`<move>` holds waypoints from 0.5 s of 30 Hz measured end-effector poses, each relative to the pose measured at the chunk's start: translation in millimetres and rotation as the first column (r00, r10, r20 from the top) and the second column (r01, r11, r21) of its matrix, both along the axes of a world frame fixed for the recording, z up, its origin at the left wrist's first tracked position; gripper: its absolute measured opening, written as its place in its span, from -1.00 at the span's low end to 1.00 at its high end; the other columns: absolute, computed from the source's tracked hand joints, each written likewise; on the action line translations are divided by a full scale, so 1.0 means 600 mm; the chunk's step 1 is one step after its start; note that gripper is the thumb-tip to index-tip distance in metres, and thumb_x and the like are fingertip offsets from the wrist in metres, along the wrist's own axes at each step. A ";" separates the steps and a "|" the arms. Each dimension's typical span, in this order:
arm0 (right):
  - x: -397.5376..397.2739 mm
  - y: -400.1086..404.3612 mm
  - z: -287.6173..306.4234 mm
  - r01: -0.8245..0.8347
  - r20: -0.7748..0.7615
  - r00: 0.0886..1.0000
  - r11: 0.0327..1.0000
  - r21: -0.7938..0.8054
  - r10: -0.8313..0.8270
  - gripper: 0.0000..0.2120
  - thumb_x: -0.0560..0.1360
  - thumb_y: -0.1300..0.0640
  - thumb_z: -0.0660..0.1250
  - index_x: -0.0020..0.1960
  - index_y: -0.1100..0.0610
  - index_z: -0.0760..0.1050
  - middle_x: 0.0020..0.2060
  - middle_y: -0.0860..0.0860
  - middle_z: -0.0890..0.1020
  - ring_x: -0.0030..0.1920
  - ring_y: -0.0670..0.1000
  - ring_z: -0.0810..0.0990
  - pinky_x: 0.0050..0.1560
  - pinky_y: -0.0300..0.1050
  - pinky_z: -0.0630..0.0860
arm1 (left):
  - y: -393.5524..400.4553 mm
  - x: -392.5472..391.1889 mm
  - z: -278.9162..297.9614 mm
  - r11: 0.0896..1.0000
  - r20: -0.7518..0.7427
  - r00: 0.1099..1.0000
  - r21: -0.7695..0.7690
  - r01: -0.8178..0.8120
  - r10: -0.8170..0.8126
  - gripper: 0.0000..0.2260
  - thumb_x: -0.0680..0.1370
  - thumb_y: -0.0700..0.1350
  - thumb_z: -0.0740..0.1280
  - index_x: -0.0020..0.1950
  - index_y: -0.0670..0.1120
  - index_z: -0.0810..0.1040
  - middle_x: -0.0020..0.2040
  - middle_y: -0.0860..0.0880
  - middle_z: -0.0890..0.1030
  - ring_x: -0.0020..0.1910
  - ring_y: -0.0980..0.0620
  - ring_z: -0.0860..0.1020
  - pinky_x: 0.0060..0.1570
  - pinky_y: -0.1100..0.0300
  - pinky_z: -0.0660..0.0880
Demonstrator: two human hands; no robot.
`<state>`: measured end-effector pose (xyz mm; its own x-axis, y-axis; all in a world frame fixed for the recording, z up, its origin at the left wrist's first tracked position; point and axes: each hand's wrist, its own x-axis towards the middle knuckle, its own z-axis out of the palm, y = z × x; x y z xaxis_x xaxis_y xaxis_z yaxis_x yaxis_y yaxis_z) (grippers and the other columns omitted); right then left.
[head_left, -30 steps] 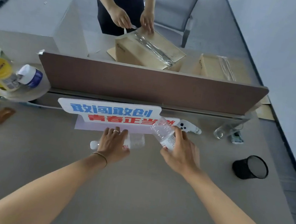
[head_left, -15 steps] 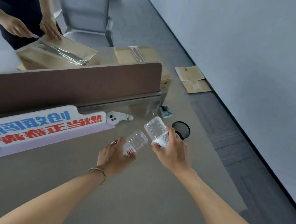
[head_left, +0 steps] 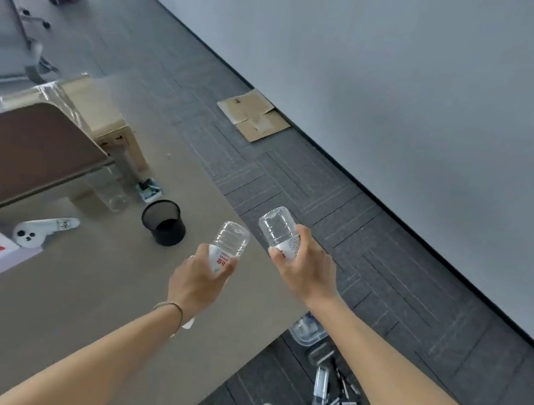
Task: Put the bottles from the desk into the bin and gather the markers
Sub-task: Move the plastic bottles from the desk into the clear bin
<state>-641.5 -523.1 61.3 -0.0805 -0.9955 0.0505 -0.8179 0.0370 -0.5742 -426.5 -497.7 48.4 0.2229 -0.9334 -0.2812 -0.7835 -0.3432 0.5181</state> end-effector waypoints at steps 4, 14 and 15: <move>-0.098 -0.013 -0.033 0.096 0.025 0.995 0.994 0.057 -0.098 -0.42 0.52 -0.31 0.24 0.36 0.06 0.35 0.06 0.04 0.69 -0.04 0.12 0.67 -0.12 -0.02 0.52 | -0.042 -0.103 -0.010 0.998 -0.067 0.997 0.050 0.028 -0.025 -0.58 0.58 0.34 0.23 0.07 -0.02 0.45 -0.16 0.01 0.60 -0.19 -0.06 0.55 -0.21 0.06 0.42; -0.274 -0.067 -0.100 0.288 -0.061 0.956 0.881 0.375 -0.286 -0.33 0.43 -0.28 0.33 0.42 -0.05 0.22 0.12 0.03 0.56 -0.07 0.10 0.62 -0.07 0.05 0.60 | -0.205 -0.276 -0.065 0.971 -0.291 0.956 0.216 0.102 -0.035 -0.53 0.52 0.41 0.26 0.06 0.02 0.47 -0.15 0.00 0.67 -0.26 -0.01 0.67 -0.27 0.12 0.57; -0.285 -0.075 -0.110 0.280 -0.064 0.958 0.868 0.411 -0.279 -0.27 0.41 -0.32 0.34 0.45 -0.06 0.18 0.13 0.03 0.53 -0.05 0.10 0.62 -0.06 0.05 0.60 | -0.220 -0.288 -0.071 0.968 -0.301 0.953 0.228 0.109 -0.037 -0.54 0.53 0.40 0.27 0.07 0.01 0.47 -0.15 0.00 0.66 -0.28 0.01 0.66 -0.31 0.15 0.53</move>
